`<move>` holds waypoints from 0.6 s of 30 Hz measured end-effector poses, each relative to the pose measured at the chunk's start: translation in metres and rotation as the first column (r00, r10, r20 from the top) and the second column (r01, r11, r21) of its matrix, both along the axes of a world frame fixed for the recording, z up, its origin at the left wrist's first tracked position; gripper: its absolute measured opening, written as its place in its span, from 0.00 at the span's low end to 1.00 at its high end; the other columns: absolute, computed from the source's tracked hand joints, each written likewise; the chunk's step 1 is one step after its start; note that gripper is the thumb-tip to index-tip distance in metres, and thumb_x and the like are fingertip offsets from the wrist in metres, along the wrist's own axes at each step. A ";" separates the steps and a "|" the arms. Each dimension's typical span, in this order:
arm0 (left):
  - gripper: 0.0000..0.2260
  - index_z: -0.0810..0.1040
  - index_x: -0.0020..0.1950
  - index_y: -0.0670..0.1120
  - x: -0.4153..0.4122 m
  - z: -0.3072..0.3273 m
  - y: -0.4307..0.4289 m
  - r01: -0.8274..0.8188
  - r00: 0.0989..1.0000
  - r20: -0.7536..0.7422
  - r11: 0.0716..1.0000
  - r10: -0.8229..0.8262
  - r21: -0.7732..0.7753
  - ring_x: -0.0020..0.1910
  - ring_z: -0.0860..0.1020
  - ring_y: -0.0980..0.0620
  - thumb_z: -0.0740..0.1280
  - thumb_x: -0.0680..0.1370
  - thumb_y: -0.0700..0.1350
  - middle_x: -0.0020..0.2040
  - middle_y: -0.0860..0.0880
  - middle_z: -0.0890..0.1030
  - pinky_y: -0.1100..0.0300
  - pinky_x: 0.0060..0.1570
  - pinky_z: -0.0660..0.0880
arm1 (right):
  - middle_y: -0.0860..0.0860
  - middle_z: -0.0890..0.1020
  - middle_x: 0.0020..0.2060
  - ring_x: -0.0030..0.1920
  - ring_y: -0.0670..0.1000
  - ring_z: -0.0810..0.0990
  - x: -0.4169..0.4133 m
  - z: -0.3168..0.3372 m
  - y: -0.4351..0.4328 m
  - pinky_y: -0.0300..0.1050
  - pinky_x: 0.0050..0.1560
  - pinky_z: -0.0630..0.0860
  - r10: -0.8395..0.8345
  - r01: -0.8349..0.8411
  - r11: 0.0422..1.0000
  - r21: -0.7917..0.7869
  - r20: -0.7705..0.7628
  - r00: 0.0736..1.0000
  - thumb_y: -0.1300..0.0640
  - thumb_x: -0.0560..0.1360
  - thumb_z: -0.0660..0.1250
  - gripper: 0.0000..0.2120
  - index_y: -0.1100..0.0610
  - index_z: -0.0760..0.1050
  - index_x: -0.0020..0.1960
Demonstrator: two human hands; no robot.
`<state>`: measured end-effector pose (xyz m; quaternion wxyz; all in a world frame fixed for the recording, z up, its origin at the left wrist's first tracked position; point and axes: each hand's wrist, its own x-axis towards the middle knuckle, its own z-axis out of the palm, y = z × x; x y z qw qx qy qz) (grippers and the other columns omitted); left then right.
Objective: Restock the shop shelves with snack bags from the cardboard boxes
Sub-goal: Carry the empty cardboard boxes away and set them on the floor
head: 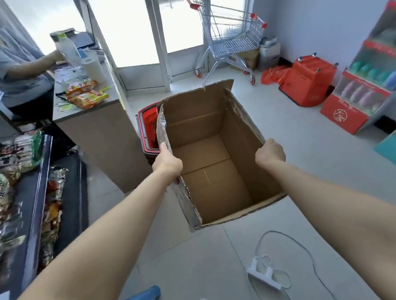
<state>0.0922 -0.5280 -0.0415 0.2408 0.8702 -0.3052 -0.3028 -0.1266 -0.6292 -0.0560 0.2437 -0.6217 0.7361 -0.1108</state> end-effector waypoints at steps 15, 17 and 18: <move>0.32 0.53 0.76 0.50 -0.061 0.000 -0.265 0.371 0.926 0.078 0.928 -0.368 -0.023 0.54 0.79 0.34 0.55 0.74 0.32 0.67 0.38 0.72 0.43 0.48 0.80 | 0.61 0.76 0.60 0.58 0.60 0.77 -0.083 0.003 -0.180 0.48 0.54 0.76 -0.366 0.365 0.929 -0.055 -0.001 0.931 0.63 0.78 0.61 0.15 0.63 0.69 0.64; 0.32 0.54 0.76 0.51 -0.064 0.001 -0.298 0.406 0.910 0.098 0.913 -0.402 -0.027 0.53 0.79 0.33 0.55 0.74 0.33 0.68 0.38 0.71 0.43 0.51 0.79 | 0.60 0.77 0.58 0.57 0.59 0.78 -0.091 0.005 -0.209 0.46 0.51 0.77 -0.368 0.366 0.929 -0.062 -0.029 0.929 0.64 0.78 0.62 0.14 0.63 0.71 0.63; 0.32 0.54 0.76 0.51 -0.065 0.002 -0.315 0.420 0.903 0.106 0.907 -0.415 -0.025 0.52 0.79 0.34 0.55 0.74 0.33 0.68 0.38 0.71 0.43 0.51 0.80 | 0.60 0.77 0.57 0.56 0.59 0.79 -0.094 0.006 -0.222 0.45 0.49 0.77 -0.368 0.365 0.929 -0.062 -0.046 0.929 0.64 0.77 0.62 0.13 0.64 0.72 0.62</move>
